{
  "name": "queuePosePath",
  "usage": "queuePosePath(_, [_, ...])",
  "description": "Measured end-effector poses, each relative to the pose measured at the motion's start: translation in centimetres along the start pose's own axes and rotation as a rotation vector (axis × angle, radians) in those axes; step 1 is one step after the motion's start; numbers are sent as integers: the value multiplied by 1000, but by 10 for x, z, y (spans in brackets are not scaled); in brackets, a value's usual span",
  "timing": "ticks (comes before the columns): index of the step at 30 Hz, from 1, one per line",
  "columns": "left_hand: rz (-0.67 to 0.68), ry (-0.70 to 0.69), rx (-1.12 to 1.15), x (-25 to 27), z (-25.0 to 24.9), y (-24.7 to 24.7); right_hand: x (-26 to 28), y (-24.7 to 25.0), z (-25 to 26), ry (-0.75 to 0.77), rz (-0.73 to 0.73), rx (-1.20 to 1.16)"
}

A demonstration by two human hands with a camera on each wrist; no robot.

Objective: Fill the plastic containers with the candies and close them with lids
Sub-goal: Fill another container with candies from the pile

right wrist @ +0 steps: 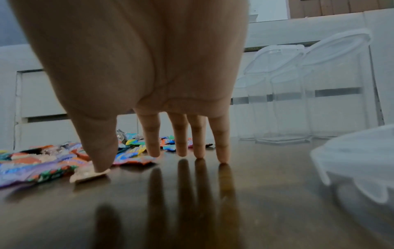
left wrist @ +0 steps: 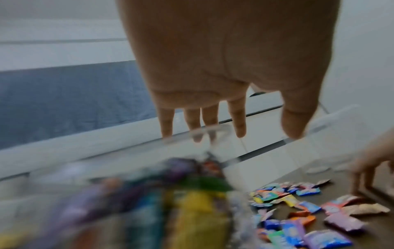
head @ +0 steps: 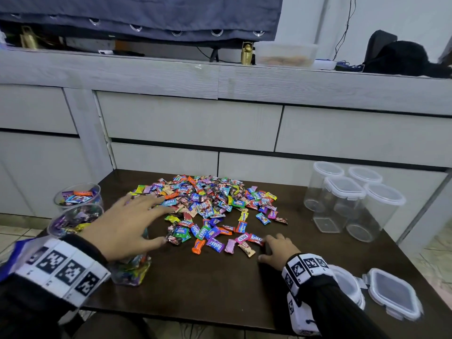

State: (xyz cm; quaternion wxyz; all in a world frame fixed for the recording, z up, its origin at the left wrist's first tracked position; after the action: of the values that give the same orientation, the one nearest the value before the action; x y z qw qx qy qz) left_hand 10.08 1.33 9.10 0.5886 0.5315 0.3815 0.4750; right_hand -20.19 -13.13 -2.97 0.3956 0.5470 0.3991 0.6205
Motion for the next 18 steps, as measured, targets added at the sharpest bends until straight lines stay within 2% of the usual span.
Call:
queuePosePath(2, [-101,-86,57,-19,-24,-1,4,14,-1,43,-47,-36])
queuePosePath(4, [-125,-158,124,-41,-49,-10,10,37,-5,89,-165,-72])
queuePosePath(8, [-10,-232,271,-87,-94,-41,20,101,-27,125,-500,-146])
queuePosePath(11, [116,-267,346,-111,-123,-61,14,143,-60,38,-636,-171])
queuePosePath(14, [212,-299,350,-123,-143,-76,2,164,-93,-130,-689,-67])
queuePosePath(18, [269,-324,350,-129,-149,-89,-21,159,-121,-333,-558,51])
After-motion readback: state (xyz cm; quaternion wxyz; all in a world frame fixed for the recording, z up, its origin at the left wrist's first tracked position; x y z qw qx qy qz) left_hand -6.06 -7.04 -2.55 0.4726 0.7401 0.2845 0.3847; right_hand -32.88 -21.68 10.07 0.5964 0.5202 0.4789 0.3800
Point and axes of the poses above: each hand's wrist, its own x-axis away from the middle knuckle, its own y-axis out of the back of the hand, z = x × y, the point moved 4 cm from there along -x, towards the middle knuckle, and after that the axes turned 12 degrees about -y, right-handed, at the moved point
